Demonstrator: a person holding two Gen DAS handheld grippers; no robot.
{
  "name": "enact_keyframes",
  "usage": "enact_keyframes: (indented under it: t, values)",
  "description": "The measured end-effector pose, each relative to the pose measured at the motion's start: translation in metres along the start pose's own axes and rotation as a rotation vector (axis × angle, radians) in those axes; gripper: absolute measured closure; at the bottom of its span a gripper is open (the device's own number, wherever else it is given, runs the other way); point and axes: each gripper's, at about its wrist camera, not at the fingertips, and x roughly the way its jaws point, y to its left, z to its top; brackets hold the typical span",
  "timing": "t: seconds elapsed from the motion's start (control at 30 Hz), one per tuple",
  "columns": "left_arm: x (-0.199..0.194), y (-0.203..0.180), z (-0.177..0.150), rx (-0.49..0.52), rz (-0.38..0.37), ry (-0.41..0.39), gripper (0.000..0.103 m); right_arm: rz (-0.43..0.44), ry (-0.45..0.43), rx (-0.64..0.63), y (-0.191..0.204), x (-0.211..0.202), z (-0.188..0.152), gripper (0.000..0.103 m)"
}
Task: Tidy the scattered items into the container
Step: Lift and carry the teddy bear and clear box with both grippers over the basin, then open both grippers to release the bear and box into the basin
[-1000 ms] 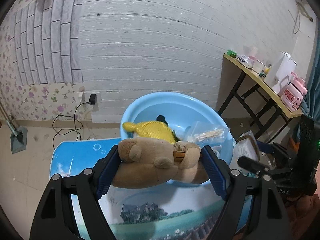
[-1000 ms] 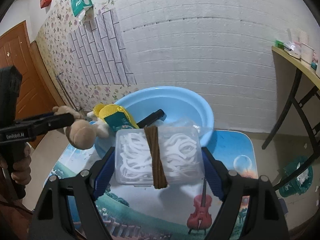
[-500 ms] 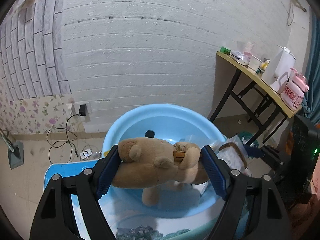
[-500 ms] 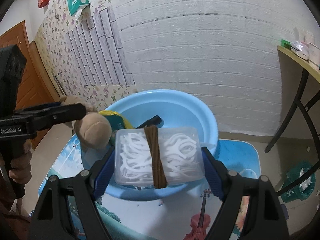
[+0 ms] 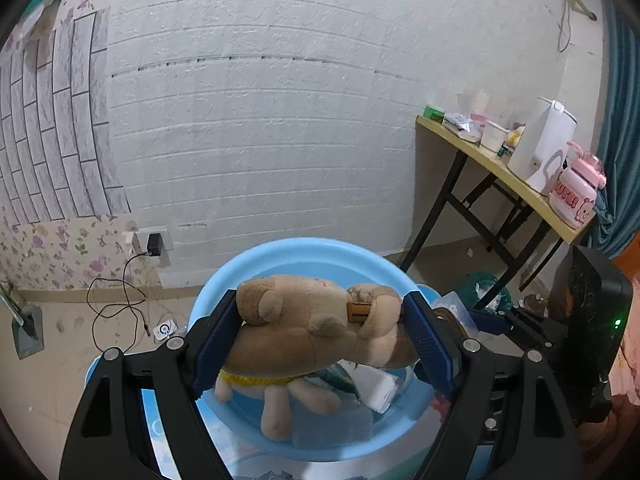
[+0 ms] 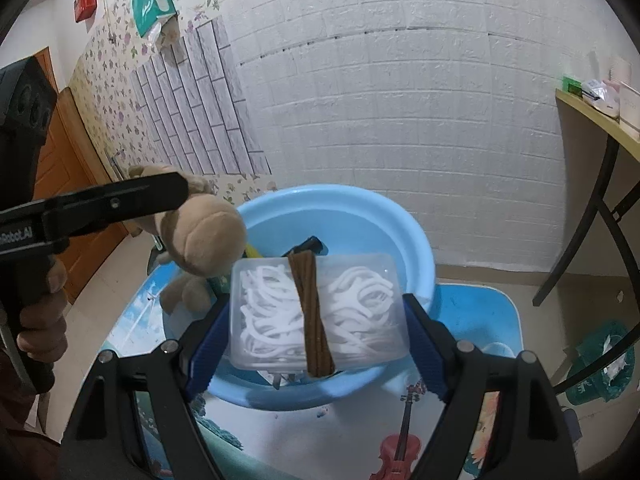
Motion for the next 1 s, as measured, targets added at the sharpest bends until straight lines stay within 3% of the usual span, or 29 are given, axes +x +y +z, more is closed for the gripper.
enact_keyframes:
  t: [0.47,0.7,1.0]
  values:
    - [0.017,0.008,-0.006,0.011,0.037,0.038,0.02,0.004,0.042,-0.009,0.003,0.024,0.001,0.021]
    - [0.025,0.013,-0.014,-0.005,0.054,0.066,0.013,-0.006,0.107,-0.023,0.005,0.042,-0.006,0.02]
    - [0.019,-0.002,-0.027,0.013,0.062,0.097,0.009,-0.035,0.089,-0.028,0.005,0.025,-0.012,0.014]
